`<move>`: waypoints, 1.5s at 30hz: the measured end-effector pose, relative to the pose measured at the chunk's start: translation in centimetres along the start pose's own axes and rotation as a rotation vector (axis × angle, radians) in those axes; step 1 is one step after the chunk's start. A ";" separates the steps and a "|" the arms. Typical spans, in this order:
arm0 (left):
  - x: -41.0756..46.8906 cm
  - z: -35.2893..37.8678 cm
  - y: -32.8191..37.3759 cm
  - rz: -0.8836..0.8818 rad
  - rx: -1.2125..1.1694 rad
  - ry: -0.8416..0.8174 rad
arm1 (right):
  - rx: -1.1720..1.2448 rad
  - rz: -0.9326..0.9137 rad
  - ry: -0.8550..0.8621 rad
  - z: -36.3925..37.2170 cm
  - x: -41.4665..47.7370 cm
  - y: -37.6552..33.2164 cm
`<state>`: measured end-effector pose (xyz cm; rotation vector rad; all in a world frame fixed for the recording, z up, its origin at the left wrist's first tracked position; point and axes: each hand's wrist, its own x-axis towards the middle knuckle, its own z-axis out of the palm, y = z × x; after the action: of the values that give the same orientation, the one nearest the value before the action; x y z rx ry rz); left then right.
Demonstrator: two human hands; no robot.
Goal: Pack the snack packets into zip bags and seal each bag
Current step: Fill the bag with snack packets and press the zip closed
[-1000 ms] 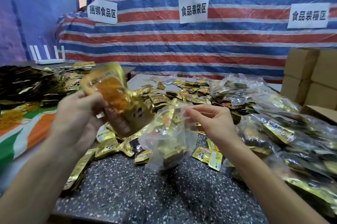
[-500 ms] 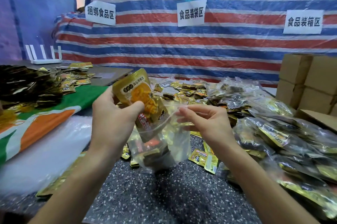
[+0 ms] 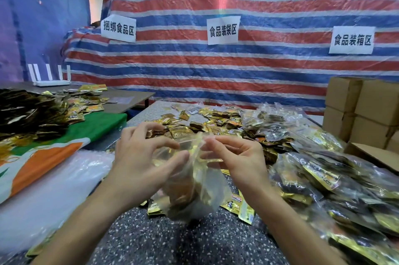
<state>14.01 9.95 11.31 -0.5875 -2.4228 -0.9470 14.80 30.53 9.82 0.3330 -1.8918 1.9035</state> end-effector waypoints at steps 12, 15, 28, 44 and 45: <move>0.7 -1.9 -1.9 0.008 -0.381 -0.161 | 0.067 -0.056 0.232 -1.7 0.4 -0.6; 1.0 -1.2 -1.5 0.033 -0.459 0.015 | 0.002 -0.087 0.213 -2.0 0.6 -0.8; 0.9 -0.1 -3.7 -0.177 -0.653 -0.080 | -0.105 -0.049 0.197 -3.2 0.7 1.0; 0.2 1.6 -5.2 -0.242 -0.627 -0.127 | -0.096 -0.019 0.177 -2.9 0.1 0.4; 0.3 1.6 -5.3 -0.261 -0.653 -0.087 | -0.094 -0.021 0.179 -2.9 0.0 0.3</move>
<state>10.47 7.65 7.75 -0.5345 -2.2717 -1.8861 15.04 33.42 9.45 0.1471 -1.8431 1.7609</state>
